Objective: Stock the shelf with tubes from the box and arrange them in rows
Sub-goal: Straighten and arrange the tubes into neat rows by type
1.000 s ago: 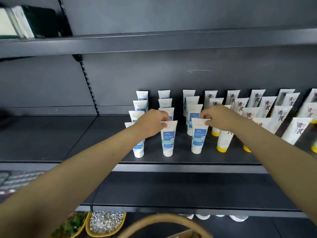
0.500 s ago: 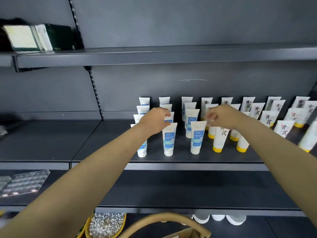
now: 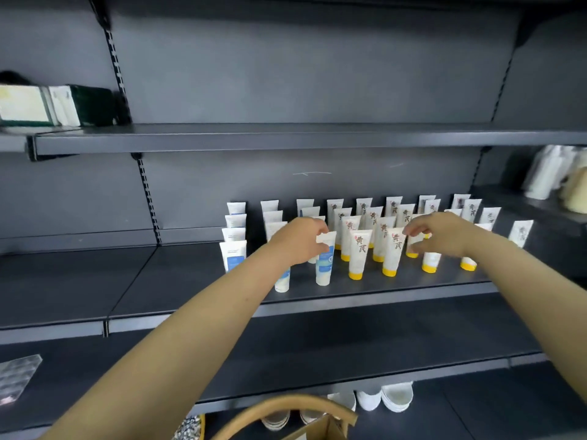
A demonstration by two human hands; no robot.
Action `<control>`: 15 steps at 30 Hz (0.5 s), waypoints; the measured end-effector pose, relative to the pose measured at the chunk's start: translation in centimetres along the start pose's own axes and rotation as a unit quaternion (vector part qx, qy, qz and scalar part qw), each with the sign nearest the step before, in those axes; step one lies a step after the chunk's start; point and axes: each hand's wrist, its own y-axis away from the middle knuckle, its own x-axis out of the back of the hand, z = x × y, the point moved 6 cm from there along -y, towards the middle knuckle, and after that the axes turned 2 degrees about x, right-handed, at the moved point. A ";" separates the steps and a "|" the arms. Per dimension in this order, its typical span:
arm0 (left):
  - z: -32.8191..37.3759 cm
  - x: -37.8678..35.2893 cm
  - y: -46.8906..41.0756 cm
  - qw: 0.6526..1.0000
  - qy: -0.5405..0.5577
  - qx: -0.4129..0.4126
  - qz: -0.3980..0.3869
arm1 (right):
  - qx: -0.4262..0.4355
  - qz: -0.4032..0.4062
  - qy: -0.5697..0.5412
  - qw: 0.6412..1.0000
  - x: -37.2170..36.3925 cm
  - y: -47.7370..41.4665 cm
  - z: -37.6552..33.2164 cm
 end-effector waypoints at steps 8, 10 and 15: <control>6.2 -5.1 -6.3 1.000 -0.017 0.001 -0.003 | -0.018 0.027 0.043 0.999 1.0 -0.9 11.2; 7.8 -6.6 -8.6 1.000 -0.012 0.010 0.011 | -0.005 0.030 0.062 0.998 1.9 -2.6 14.2; 11.9 -11.1 -15.0 0.999 -0.009 0.043 0.016 | 0.040 0.008 0.074 0.996 3.6 -7.2 21.7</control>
